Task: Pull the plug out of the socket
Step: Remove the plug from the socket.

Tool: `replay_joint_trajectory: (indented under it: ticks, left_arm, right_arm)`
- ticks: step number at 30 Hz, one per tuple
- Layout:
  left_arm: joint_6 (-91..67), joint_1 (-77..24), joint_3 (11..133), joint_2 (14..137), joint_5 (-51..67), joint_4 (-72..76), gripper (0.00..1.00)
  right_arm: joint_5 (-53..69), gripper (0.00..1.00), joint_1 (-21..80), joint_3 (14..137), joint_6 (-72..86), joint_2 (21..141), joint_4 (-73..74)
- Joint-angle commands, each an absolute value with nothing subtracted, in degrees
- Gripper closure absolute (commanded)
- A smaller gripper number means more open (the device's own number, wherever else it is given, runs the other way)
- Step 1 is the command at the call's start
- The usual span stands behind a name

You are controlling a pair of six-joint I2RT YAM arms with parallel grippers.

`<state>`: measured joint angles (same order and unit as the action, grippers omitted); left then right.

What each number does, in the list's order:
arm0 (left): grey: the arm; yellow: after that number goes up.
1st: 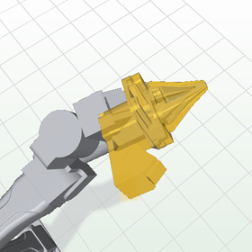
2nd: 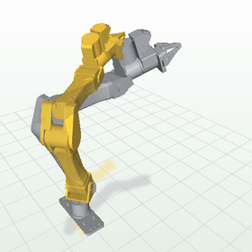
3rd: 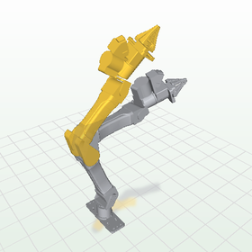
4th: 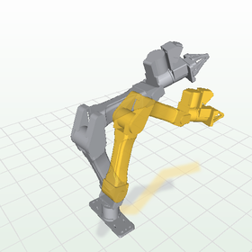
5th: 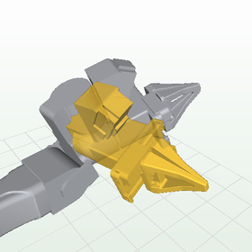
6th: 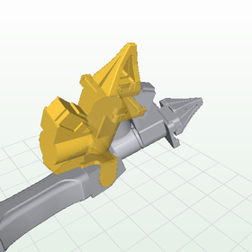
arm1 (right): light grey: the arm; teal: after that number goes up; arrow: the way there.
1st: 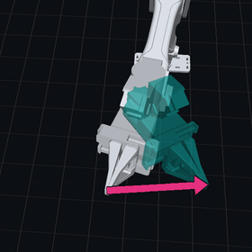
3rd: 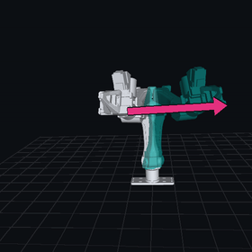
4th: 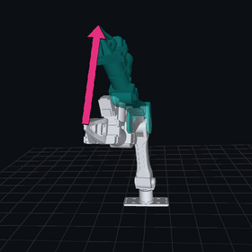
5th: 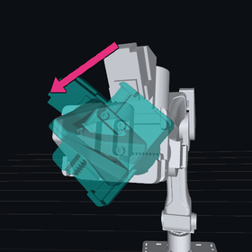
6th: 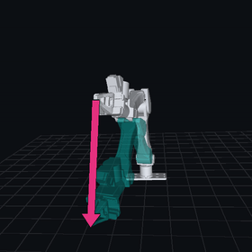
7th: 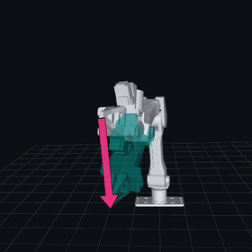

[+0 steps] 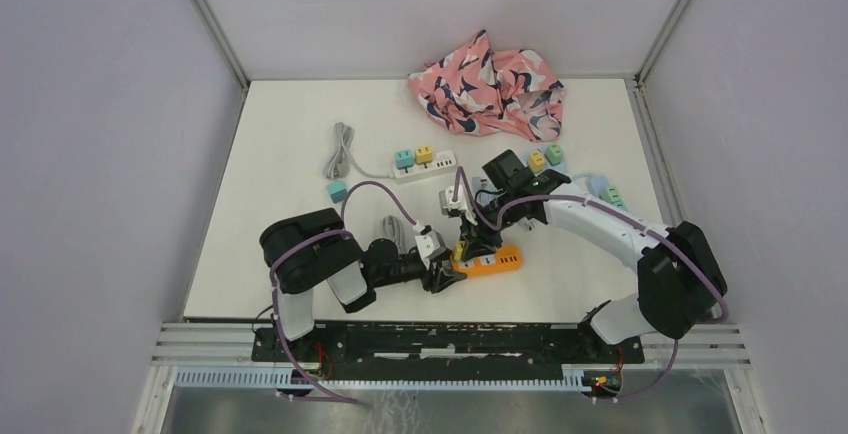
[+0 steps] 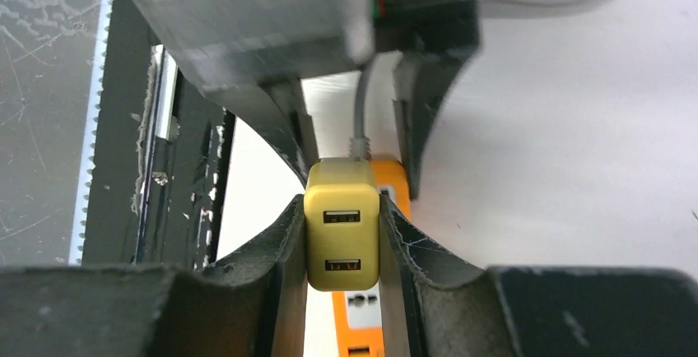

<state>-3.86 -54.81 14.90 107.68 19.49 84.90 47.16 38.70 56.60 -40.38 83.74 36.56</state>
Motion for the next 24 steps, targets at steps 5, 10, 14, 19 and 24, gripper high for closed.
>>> replay_joint_trajectory:
  ticks: [5,10,14,19,24]
  left_arm:
    - [-7.8,-53.4,15.4,107.6,16.6,86.5,0.53]
    - [-10.2,-53.4,13.7,104.1,13.3,87.0,0.18]
    - [-10.4,-53.4,11.7,98.9,11.0,84.6,0.08]
    - [-10.8,-53.4,12.9,88.6,8.6,70.1,0.07]
    - [-9.6,-53.4,17.1,75.0,1.8,48.9,0.06]
  right_arm:
    - [50.8,1.00,29.9,61.4,-45.8,80.0,44.7]
    - [56.5,1.00,27.5,63.0,-42.7,81.2,45.7]
    - [59.9,1.00,25.9,63.6,-39.6,81.5,45.4]
    - [64.6,1.00,23.2,63.6,-32.8,81.3,41.8]
    - [70.0,1.00,20.4,62.6,-24.6,81.1,36.3]
